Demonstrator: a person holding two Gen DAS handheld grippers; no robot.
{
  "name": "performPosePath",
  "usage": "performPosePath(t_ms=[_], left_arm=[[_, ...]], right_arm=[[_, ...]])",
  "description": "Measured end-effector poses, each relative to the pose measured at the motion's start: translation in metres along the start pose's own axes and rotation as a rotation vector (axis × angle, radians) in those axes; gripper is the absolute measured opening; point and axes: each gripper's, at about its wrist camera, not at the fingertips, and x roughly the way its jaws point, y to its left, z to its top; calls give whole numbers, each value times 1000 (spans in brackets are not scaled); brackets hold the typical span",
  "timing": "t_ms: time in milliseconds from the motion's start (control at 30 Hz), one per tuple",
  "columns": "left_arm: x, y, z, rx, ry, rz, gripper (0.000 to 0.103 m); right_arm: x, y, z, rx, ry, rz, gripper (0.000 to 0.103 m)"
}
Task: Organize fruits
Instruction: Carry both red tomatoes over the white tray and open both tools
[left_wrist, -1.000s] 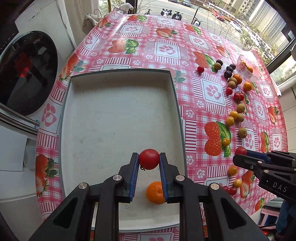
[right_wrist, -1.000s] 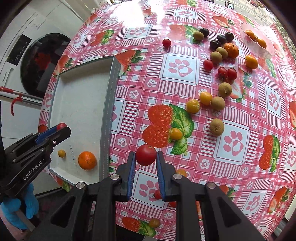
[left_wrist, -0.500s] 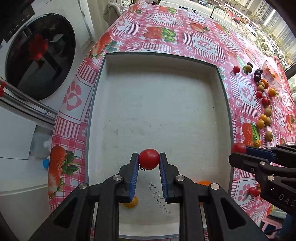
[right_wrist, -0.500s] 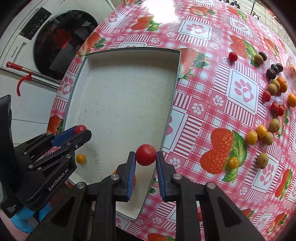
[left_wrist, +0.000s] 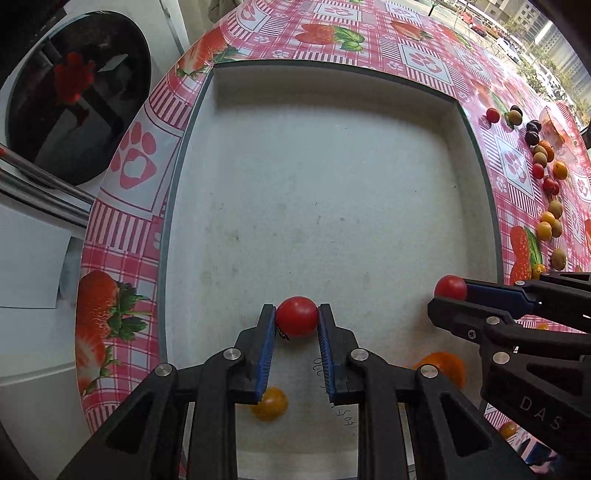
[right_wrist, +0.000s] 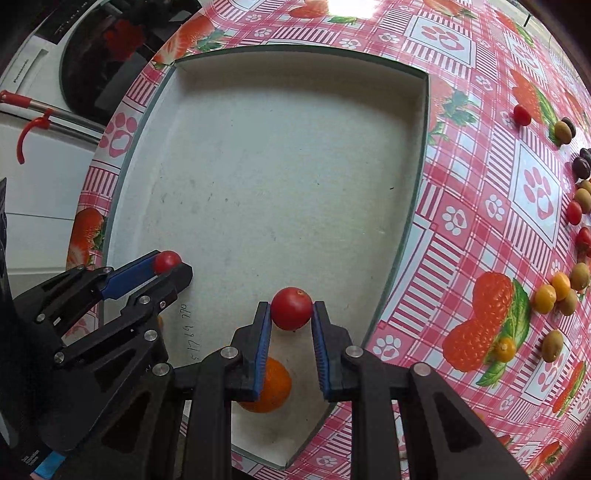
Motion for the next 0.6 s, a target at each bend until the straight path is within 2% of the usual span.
performPosePath(t_ms=[100, 167, 200, 233, 300, 367, 400, 567, 600], left_arm=[[2, -2, -1, 11, 0, 5, 24], [4, -3, 0, 18, 5, 15, 30], [4, -3, 0, 21, 7, 32, 45], [5, -2, 0, 16, 6, 59, 55], [7, 2, 1, -5, 9, 51, 62], [7, 7, 1, -15, 21, 48, 62], [8, 9, 1, -14, 24, 53, 62], [3, 16, 1, -31, 26, 55, 63], [0, 18, 1, -32, 26, 51, 74]], right_arm=[[7, 4, 1, -11, 11, 0, 24], [14, 12, 4, -18, 19, -1, 24], [16, 13, 4, -20, 24, 1, 24], [19, 15, 6, -19, 27, -5, 25], [21, 15, 8, -11, 28, 8, 25], [22, 14, 10, -8, 31, 8, 34], [22, 13, 10, -6, 30, 6, 42], [3, -3, 5, 24, -12, 72, 63], [-2, -3, 5, 25, -27, 77, 83]])
